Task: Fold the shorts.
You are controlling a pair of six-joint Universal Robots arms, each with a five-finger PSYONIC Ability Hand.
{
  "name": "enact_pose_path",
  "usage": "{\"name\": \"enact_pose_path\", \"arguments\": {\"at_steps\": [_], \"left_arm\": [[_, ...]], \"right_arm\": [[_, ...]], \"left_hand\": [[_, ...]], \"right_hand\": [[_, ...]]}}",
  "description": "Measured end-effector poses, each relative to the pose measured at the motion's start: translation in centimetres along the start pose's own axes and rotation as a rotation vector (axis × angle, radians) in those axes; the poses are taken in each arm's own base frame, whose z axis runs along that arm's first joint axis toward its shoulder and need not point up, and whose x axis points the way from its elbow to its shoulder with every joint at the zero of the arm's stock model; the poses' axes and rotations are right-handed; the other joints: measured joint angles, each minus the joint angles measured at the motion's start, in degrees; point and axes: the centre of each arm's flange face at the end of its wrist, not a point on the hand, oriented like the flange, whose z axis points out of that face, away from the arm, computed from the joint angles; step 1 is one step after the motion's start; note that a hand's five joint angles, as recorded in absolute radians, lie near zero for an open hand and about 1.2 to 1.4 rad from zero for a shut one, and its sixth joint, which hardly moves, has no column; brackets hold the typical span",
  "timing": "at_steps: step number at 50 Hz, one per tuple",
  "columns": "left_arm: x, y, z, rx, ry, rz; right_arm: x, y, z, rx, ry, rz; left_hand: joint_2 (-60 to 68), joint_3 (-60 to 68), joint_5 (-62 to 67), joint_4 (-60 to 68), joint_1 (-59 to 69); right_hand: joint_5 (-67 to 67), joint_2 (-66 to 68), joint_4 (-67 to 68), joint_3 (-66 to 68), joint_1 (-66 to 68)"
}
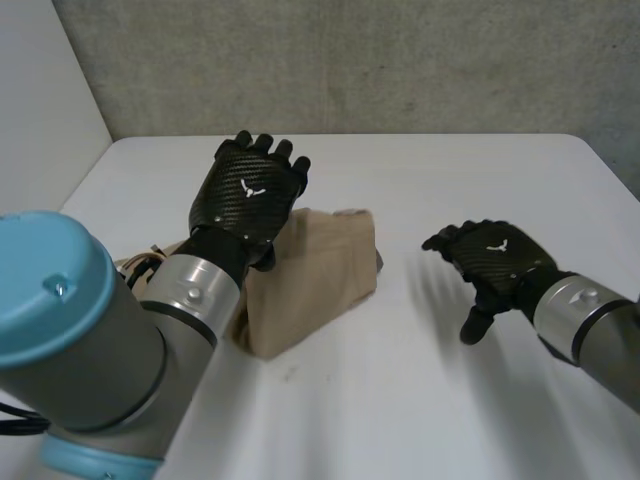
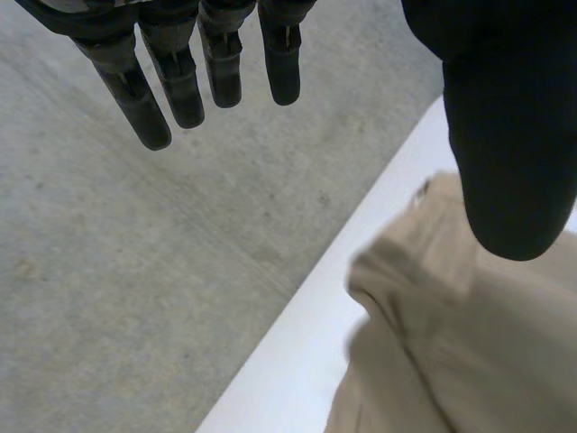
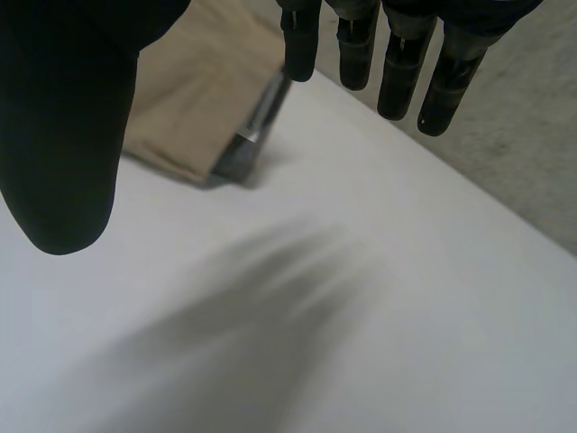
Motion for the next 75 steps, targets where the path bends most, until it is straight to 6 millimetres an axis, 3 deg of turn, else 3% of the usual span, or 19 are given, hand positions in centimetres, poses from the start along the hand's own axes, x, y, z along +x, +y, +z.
{"name": "enact_pose_path", "arguments": {"at_steps": [5, 11, 16, 22, 27, 32, 38, 45, 51, 52, 55, 57, 59, 64, 66, 68, 75], "left_arm": [[-0.2, 1.4, 0.2, -0.04, 0.065, -0.001], [0.8, 1.7, -0.8, -0.069, 0.126, -0.006], [0.8, 0.7, -1.3, -0.043, 0.126, -0.01], [-2.2, -0.2, 0.4, -0.003, 0.025, -0.013], [-5.2, 0.7, 2.5, -0.019, -0.063, -0.022], [-6.2, 2.7, 3.7, -0.071, -0.089, -0.043], [-6.4, 4.4, 3.5, -0.133, -0.089, -0.068], [-7.1, 5.3, 1.5, -0.188, -0.102, -0.085], [-7.5, 5.5, 0.2, -0.198, -0.104, -0.088], [-7.5, 5.6, 0.0, -0.199, -0.099, -0.089], [-7.5, 5.7, -0.4, -0.199, -0.085, -0.091], [-7.5, 5.9, -0.5, -0.2, -0.079, -0.092], [-7.6, 6.0, -0.6, -0.199, -0.074, -0.094], [-8.2, 6.1, 0.0, -0.181, -0.078, -0.092], [-8.3, 6.1, 0.3, -0.173, -0.08, -0.09], [-8.5, 6.2, 1.2, -0.148, -0.075, -0.086], [-8.2, 6.8, 3.8, -0.089, -0.018, -0.078]], "right_arm": [[-0.7, 0.3, 0.9, 0.016, -0.002, 0.076], [0.1, -0.3, 1.7, 0.054, 0.083, 0.133], [0.8, -1.0, 1.8, 0.071, 0.127, 0.137], [1.2, -3.0, 1.9, 0.125, 0.129, 0.118], [0.1, -5.0, 2.5, 0.179, 0.071, 0.094], [-2.2, -5.9, 4.6, 0.206, -0.014, 0.08], [-4.5, -5.8, 7.5, 0.216, -0.094, 0.095], [-6.3, -3.7, 12.6, 0.197, -0.188, 0.172], [-6.6, -1.9, 15.2, 0.182, -0.202, 0.199], [-6.6, -1.6, 15.6, 0.178, -0.202, 0.2], [-6.6, -1.3, 16.1, 0.178, -0.202, 0.198], [-6.6, -1.5, 16.1, 0.185, -0.2, 0.192], [-6.5, -1.9, 15.9, 0.195, -0.199, 0.186], [-5.6, -5.5, 12.7, 0.277, -0.176, 0.121], [-5.5, -6.0, 12.0, 0.291, -0.171, 0.105], [-5.1, -7.6, 9.4, 0.33, -0.15, 0.027], [-5.2, -7.8, 4.7, 0.336, -0.109, -0.179]], "left_hand": [[0.7, 0.6, 1.0, 0.6, 0.3], [7.3, 7.1, 8.4, 7.5, 6.2], [-1.7, -1.9, -1.2, -1.8, -3.6], [-2.9, -2.6, -1.6, -2.6, -4.5], [-2.9, -2.6, -1.6, -2.6, -4.5], [-2.9, -2.6, -1.6, -2.6, -4.5], [-2.9, -2.6, -1.6, -2.6, -4.5], [-2.9, -2.6, -1.6, -2.6, -4.5], [-2.9, -2.6, -1.6, -2.6, -4.5], [-2.9, -2.6, -1.6, -2.6, -4.5], [-2.9, -2.6, -1.6, -2.6, -4.5], [-2.9, -2.6, -1.6, -2.6, -4.5], [-2.9, -2.6, -1.6, -2.6, -4.5], [-2.9, -2.6, -1.6, -2.6, -4.5], [-2.9, -2.6, -1.6, -2.6, -4.5], [-2.9, -2.6, -1.6, -2.6, -4.5], [-2.9, -2.6, -1.6, -2.6, -4.5]], "right_hand": [[0.0, 0.0, 0.0, 0.0, 0.0], [0.0, 0.0, 0.0, 0.0, 0.0], [0.0, 0.0, 0.0, 0.0, 0.0], [0.0, 0.0, 0.0, 0.0, 0.0], [0.0, 0.0, 0.0, 0.0, 0.0], [0.0, 0.0, 0.0, 0.0, 0.0], [0.0, 0.0, 0.0, 0.0, 0.0], [0.2, 0.3, 0.2, 0.6, 1.7], [2.4, 3.3, 2.4, 3.5, 5.1], [14.2, 16.8, 14.8, 15.9, 17.1], [25.1, 27.7, 26.4, 27.5, 27.4], [45.3, 50.2, 48.2, 49.3, 43.7], [49.9, 54.3, 53.9, 53.7, 46.2], [50.6, 54.5, 54.8, 54.8, 47.1], [50.6, 54.5, 54.8, 54.8, 47.1], [50.6, 54.5, 54.8, 54.8, 47.1], [50.6, 54.5, 54.8, 55.2, 47.1]]}}
